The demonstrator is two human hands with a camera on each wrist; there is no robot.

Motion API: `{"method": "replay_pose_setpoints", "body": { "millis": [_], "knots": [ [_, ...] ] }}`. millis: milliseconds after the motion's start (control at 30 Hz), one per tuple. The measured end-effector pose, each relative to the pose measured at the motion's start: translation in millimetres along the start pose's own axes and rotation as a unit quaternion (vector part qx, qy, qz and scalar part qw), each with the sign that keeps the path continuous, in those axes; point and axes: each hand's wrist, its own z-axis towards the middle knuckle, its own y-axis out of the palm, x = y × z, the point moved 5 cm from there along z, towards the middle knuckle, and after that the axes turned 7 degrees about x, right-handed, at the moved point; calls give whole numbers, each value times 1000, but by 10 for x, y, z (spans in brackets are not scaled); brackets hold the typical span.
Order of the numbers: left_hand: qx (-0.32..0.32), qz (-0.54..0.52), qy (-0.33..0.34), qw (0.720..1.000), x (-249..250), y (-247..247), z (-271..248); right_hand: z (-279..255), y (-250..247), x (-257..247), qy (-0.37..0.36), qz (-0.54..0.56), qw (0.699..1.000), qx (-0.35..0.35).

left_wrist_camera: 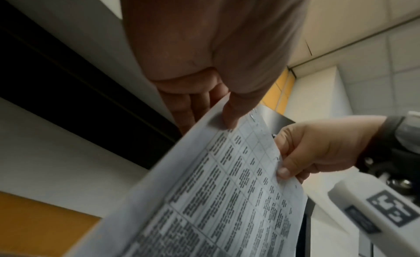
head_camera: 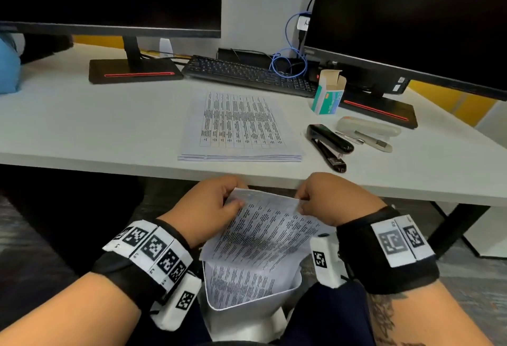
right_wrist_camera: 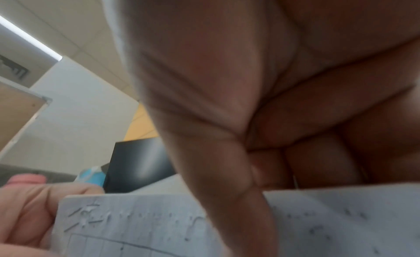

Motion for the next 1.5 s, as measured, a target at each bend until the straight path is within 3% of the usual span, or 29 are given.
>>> {"method": "replay_pose_setpoints", "body": {
  "millis": [167, 300, 400, 633, 867, 967, 1067, 1133, 1267, 1500],
  "knots": [
    [-36, 81, -17, 996, -227, 110, -15, 110, 305, -15, 3, -44, 998, -50],
    [7, 47, -44, 998, -408, 143, -40, 145, 487, 18, 0, -70, 995, -73],
    [30, 11, -51, 998, -472, 186, -36, 182, 505, 122, 38, -66, 995, -69],
    [-1, 135, -64, 989, -625, 234, -12, 242, 720, 164, 27, -65, 993, -91],
    [-8, 116, -101, 988, -758, 276, -37, 367, 956, 100, -9, -67, 997, -33],
    [-57, 156, -116, 979, -823, 337, -28, 407, 1115, 112, -13, -67, 996, -55],
    [-139, 227, -134, 954, -896, 434, -28, 422, 1294, 83, -23, -77, 994, -75],
    [-159, 263, -148, 940, -956, 478, -45, 406, 1417, 62, -35, -84, 992, -83],
    [-232, 269, -172, 919, -1078, 581, -91, 352, 1559, 71, -42, -79, 991, -99],
    [-218, 260, -104, 935, -731, 396, 40, 376, 1060, -27, -47, 55, 989, -128]
  ]
}}
